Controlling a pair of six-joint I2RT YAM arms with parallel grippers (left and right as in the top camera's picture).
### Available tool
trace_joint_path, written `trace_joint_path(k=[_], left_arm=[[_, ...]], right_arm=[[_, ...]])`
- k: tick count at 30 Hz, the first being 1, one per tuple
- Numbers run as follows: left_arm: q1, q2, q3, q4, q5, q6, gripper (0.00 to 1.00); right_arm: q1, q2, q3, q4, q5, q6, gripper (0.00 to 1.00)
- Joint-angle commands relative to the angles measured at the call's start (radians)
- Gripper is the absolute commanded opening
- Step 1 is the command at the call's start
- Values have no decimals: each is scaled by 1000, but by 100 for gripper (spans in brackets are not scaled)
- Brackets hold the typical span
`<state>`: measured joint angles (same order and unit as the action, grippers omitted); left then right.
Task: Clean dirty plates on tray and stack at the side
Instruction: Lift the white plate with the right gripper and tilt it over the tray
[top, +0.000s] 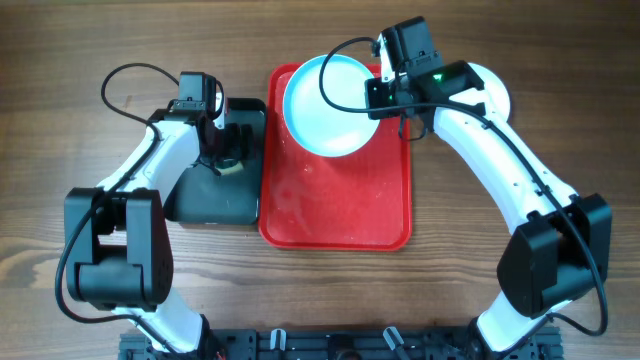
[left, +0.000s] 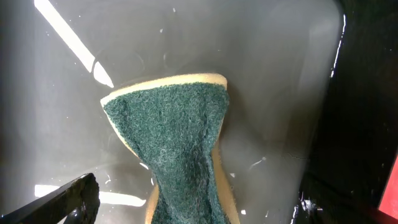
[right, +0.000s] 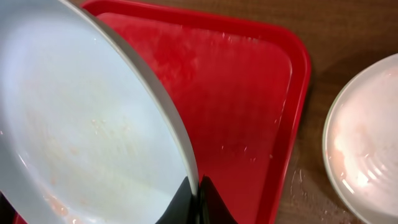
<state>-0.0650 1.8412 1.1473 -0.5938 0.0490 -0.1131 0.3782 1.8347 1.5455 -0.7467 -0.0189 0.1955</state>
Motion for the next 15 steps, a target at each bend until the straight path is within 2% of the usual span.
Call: trace_joint_path(k=[1, 9, 15], left_arm=[[5, 11, -3, 4, -10, 5, 100], [5, 11, -3, 4, -10, 5, 100], [5, 11, -3, 4, -10, 5, 100]], right_arm=[[3, -19, 10, 46, 130, -10, 4], [159, -19, 10, 57, 413, -41, 4], [319, -19, 10, 58, 811, -129, 4]])
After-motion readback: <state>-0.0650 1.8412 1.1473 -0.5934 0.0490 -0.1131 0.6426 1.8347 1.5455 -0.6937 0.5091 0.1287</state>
